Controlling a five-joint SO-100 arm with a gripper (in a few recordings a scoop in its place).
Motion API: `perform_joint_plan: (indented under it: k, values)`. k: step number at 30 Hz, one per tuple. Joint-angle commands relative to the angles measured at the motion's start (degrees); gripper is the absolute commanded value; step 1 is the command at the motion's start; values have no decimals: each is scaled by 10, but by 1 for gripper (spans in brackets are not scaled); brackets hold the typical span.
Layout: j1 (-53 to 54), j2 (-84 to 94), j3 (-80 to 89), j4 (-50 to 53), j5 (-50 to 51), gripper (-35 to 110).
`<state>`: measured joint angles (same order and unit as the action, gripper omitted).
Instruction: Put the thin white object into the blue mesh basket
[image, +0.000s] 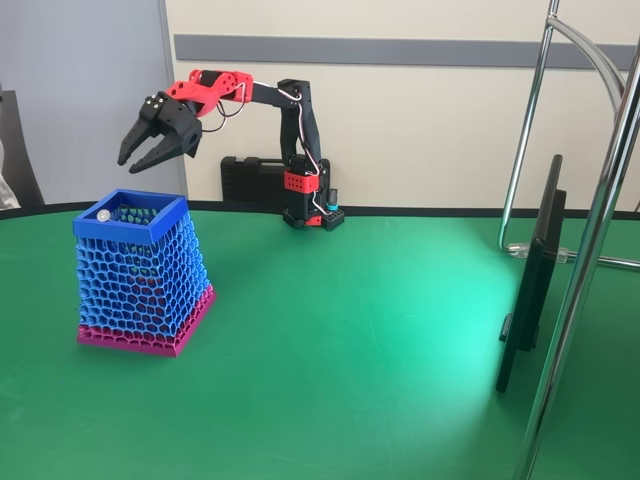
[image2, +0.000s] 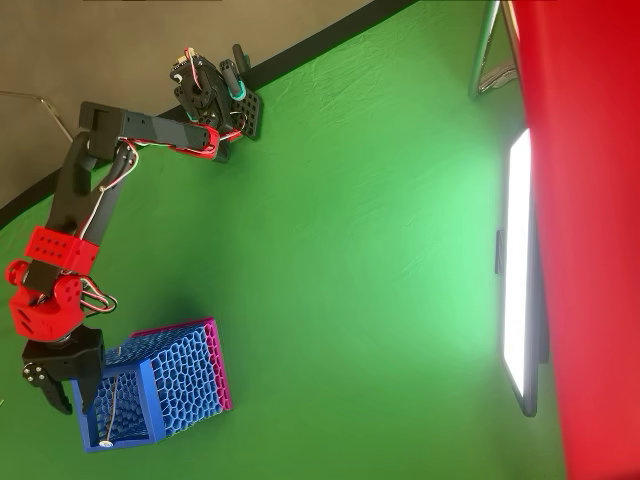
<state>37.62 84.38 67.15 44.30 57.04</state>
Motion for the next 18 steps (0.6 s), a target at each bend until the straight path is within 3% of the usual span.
perform_joint_plan:
  k: [1,10,18]
  values:
    - [1,56,24,-18,-15,13]
    - [-61,198,163,-36,-121,13]
    - [-143,363,351,-59,-276,12]
